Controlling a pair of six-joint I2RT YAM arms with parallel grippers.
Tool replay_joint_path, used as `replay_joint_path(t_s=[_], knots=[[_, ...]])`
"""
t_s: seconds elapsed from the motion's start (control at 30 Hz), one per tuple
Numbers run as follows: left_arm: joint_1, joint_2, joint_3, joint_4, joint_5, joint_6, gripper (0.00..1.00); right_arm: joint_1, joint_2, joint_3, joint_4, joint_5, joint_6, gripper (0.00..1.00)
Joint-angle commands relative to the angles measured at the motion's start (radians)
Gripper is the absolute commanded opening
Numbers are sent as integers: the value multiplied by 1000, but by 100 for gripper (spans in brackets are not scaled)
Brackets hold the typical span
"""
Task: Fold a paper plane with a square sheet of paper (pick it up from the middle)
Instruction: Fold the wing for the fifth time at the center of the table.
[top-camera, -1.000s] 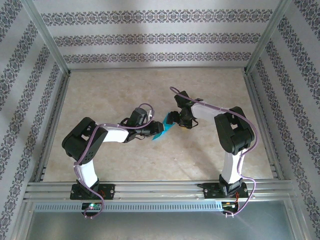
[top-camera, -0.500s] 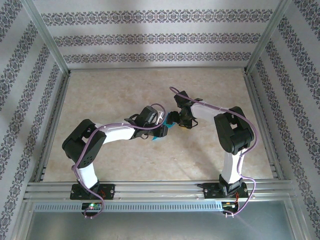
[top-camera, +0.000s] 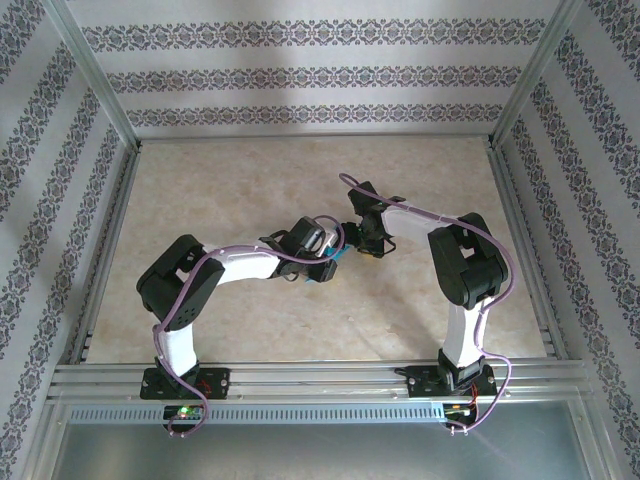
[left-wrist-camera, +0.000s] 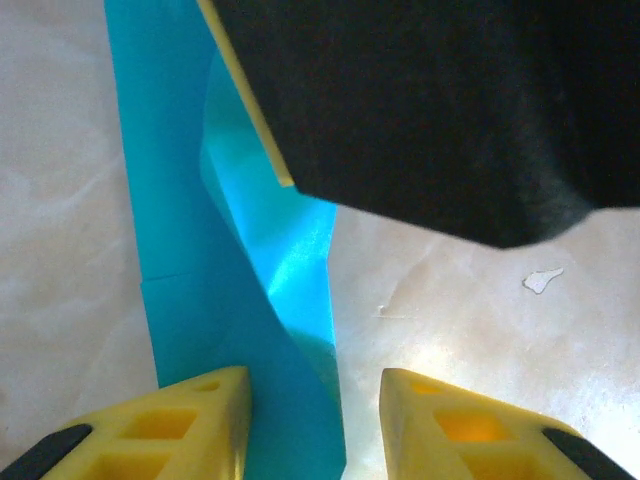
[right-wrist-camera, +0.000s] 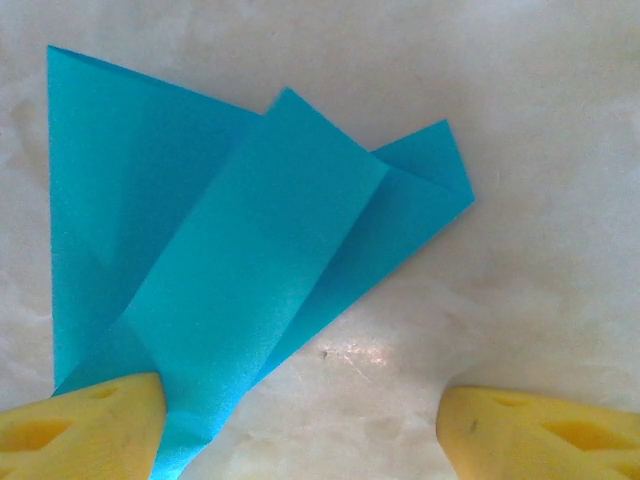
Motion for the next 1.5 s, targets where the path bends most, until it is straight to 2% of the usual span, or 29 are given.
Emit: replay_joint_path(t_s=[0.0, 0.23, 0.5, 0.73, 0.97, 1.07, 1.23, 1.47], knots=[[-15, 29, 18, -38, -27, 46, 36, -9, 113, -48, 8, 18, 4, 82], [-14, 28, 11, -44, -35, 54, 25, -18, 100, -46, 11, -9, -5, 83], [20, 8, 28, -53, 91, -30, 11, -75, 21, -59, 36, -106, -71, 83], [91, -18, 12, 6, 293, -199, 9, -139, -122, -113, 109, -235, -166, 83], [139, -3, -28, 150, 437, -390, 8, -196, -256, -285, 347, -378, -171, 81], [149, 14, -45, 215, 478, -471, 8, -183, -258, -312, 424, -433, -158, 77], [157, 46, -79, 338, 517, -592, 8, -139, -206, -288, 465, -450, -152, 73], [162, 62, -109, 382, 497, -637, 7, -115, -143, -263, 502, -466, -131, 73]])
